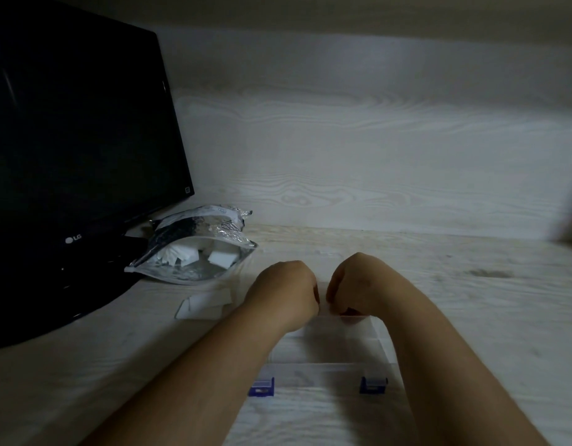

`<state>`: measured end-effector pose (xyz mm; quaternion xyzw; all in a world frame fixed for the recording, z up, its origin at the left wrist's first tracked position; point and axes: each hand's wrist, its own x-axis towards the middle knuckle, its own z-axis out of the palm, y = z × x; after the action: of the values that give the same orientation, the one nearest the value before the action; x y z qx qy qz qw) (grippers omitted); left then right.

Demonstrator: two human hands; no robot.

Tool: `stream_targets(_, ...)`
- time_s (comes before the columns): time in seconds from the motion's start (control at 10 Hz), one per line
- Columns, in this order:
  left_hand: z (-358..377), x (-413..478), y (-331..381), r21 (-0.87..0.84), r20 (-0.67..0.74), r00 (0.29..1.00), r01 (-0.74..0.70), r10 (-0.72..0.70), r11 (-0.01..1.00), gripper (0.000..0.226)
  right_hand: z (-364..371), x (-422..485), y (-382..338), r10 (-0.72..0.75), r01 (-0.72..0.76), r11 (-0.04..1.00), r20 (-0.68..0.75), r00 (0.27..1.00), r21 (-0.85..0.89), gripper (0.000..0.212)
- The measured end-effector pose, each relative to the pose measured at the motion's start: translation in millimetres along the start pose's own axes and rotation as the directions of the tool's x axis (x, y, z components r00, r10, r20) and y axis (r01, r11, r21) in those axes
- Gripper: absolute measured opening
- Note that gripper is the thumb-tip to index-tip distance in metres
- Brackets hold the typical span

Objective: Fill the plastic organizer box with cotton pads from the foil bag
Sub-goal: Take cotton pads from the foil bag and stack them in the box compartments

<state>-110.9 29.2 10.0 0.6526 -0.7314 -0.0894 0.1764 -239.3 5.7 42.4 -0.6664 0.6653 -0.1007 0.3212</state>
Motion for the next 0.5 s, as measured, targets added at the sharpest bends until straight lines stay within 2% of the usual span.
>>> stream_targets(0.1,3,1,-1,0.018,0.022,1.0,0.005,-0.005,1.0,0.019,7,13,-3,0.056,-0.048,0.965,0.024,0.998,-0.259,0.026)
stream_targets(0.3,1,-1,-4,-0.03,0.061,0.998,-0.027,0.029,0.999,0.021,14,15,-6,0.132,-0.117,0.935,0.022,0.991,-0.334,0.023)
stream_targets(0.4,-3,-3,-8,-0.098,0.057,0.997,-0.054,0.059,0.994,0.021,9,7,-9,0.11,-0.086,0.929,0.046,0.993,-0.359,0.02)
stream_targets(0.5,-10,-4,-12,-0.212,0.03,0.997,-0.061,0.069,0.975,0.018,3,2,-9,0.039,-0.025,0.967,0.051,0.998,-0.252,0.018)
